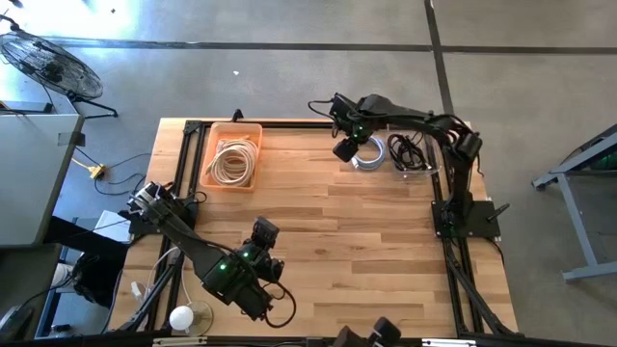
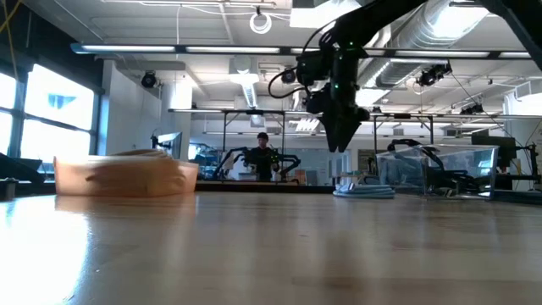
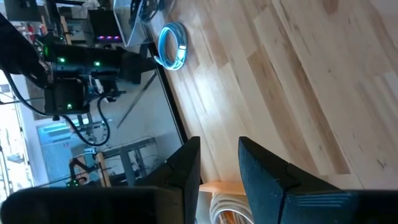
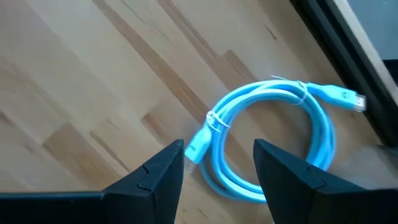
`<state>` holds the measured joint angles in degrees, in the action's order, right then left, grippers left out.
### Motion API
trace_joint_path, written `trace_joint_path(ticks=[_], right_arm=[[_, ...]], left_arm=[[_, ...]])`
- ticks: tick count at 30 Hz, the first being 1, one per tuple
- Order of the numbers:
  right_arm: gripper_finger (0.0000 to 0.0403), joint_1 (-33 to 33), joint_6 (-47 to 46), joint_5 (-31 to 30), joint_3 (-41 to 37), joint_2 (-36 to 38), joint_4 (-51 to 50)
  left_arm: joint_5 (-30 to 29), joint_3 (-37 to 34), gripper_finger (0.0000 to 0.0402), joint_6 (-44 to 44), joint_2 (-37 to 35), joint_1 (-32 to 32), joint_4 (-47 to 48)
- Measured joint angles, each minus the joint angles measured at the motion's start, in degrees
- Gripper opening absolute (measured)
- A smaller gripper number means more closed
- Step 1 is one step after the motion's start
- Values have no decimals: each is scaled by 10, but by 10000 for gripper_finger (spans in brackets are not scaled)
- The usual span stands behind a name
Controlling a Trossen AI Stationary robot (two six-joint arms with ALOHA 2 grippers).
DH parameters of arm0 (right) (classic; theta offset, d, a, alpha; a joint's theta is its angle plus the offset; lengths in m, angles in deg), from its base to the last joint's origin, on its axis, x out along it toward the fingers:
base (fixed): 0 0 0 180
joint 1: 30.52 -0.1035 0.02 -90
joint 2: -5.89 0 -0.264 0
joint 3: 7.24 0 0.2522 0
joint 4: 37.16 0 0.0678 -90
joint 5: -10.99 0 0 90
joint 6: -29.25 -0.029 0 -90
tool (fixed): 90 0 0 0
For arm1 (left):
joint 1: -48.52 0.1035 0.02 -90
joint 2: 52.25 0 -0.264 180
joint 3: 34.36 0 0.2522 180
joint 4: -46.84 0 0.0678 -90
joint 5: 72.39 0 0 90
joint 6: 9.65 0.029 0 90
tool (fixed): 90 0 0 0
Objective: Sort HDMI cables
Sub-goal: Put the blue HDMI cable into the orange bin
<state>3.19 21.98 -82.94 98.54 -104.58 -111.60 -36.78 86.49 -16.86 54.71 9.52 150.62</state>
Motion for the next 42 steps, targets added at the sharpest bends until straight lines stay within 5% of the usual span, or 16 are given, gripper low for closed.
trace_joint_path(ticks=[13,42], right_arm=[[184,-4,-17,26,0,-19,5],[184,-7,-48,-18,0,-142,8]], left_arm=[[15,0,104,-20,0,0,0],[30,0,104,-32,0,0,0]])
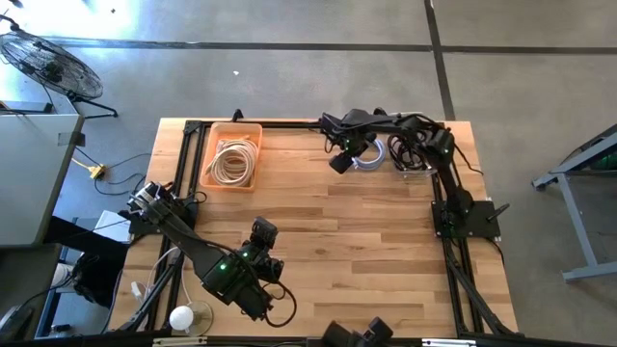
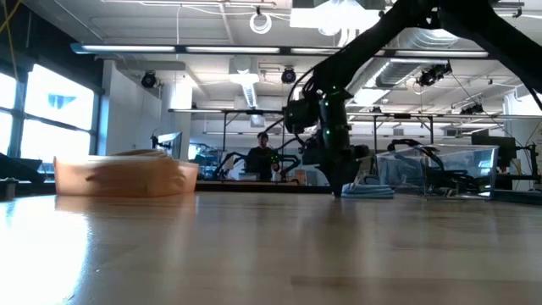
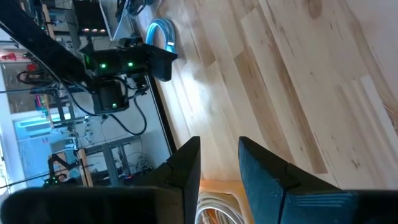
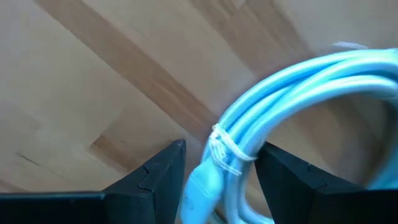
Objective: Sort HDMI cables
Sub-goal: Put the blue HDMI cable into the orange bin
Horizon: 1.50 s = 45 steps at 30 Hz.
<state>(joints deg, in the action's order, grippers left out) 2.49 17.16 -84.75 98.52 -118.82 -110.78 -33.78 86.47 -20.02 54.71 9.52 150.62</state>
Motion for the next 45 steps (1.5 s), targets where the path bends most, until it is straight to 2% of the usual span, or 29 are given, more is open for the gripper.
trace_joint_path(ticks=[6,9,12,15,16,22,27,32,37,42,45], right_arm=[[183,2,19,28,4,-34,5],[168,1,34,30,4,-38,7],[124,-2,51,31,4,-38,10],[53,-3,75,31,3,-37,11],[47,-3,83,31,3,-37,11],[48,-18,107,13,2,-37,15],[48,-43,126,-41,0,-26,13],[48,-82,135,-87,-6,14,-14],[48,-139,136,-129,-1,94,-51],[48,-205,115,-127,-2,185,-60],[48,-255,109,-124,-21,245,-28]], left_arm=[[12,0,104,-3,0,0,0],[12,0,104,-4,0,0,0],[12,0,104,-4,0,0,0],[11,0,104,-4,0,0,0],[11,0,104,-4,0,0,0],[9,0,104,-5,0,0,0],[-1,0,104,-5,0,0,0],[-3,0,104,-4,0,0,0],[1,0,104,11,1,0,0],[7,-5,104,11,3,0,0],[7,-27,104,11,3,0,0]])
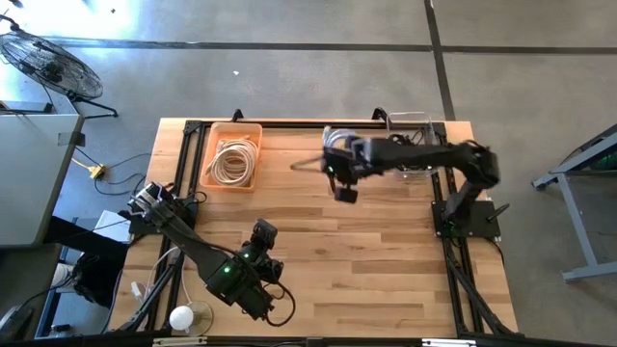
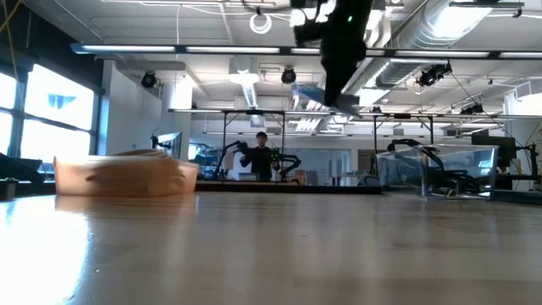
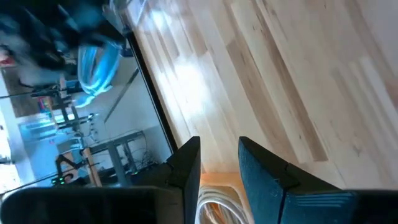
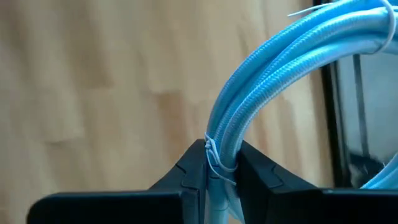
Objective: Sort HDMI cables
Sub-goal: Put the blue HDMI cable into the orange bin
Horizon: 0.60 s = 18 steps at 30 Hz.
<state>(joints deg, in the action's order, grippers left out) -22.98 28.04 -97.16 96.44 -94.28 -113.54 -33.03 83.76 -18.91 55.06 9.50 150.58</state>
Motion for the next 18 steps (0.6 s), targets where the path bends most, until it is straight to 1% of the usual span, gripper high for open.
trace_joint_path(ticks=[3,5,8,12,15,18], right_arm=[[48,-48,11,30,-48,61,75],[48,-79,15,40,-88,111,139],[48,-120,13,60,-167,185,247],[48,-163,13,77,-295,278,400],[48,-184,12,80,-387,337,524],[48,-197,12,90,-475,372,638]], left_arm=[[2,-27,104,-1,0,0,0],[2,-49,104,-7,0,0,0],[-9,-76,104,-20,0,0,1],[-33,-98,104,-30,0,0,0],[-64,-105,104,-30,0,0,1],[-122,-107,104,-31,0,0,-1]])
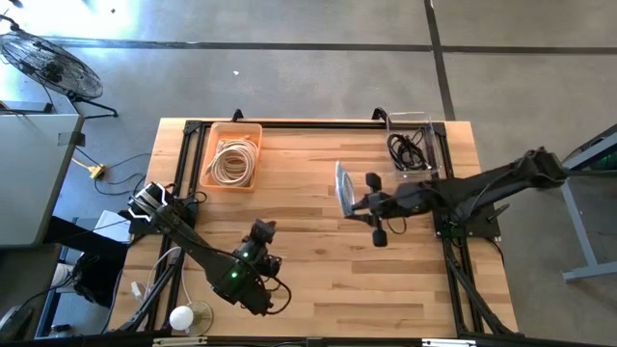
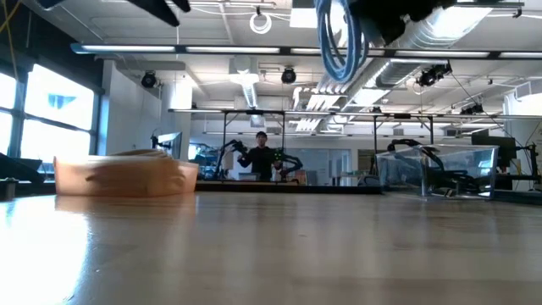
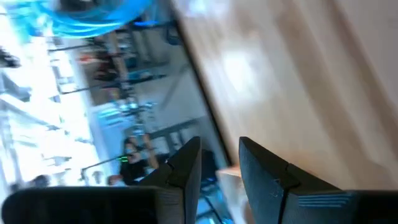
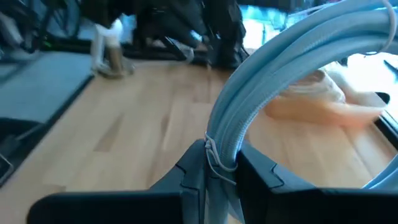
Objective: Sort HDMI cables
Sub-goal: Put the blue HDMI cable into the orange bin
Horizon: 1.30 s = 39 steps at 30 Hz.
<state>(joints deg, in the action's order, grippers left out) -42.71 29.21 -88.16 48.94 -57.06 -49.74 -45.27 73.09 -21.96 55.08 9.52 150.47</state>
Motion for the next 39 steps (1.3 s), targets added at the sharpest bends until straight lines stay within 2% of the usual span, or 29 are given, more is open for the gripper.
trace_joint_path(ticks=[4,6,11,16,19,24,27,31,35,39], right_arm=[[48,-13,1,11,-102,19,174],[48,-20,0,15,-138,19,235],[48,-38,-1,39,-175,19,294],[48,-72,6,34,-175,15,323],[48,-94,31,50,-175,7,357],[48,-113,55,69,-175,-4,368],[48,-116,61,71,-175,-5,369],[48,-116,66,107,-175,-5,377],[48,-116,67,114,-175,-5,377],[48,-116,67,115,-175,-5,377]], left_arm=[[-56,0,104,7,0,0,-26],[-51,0,104,41,0,0,-42],[-9,0,104,128,0,4,-96],[-12,0,104,163,0,15,-129],[-42,0,104,190,0,23,-159],[-161,0,104,201,0,23,-215],[-187,0,104,208,0,23,-228],[-165,0,104,211,0,37,-234],[-130,0,104,230,0,55,-258],[-72,0,104,285,0,78,-339]])
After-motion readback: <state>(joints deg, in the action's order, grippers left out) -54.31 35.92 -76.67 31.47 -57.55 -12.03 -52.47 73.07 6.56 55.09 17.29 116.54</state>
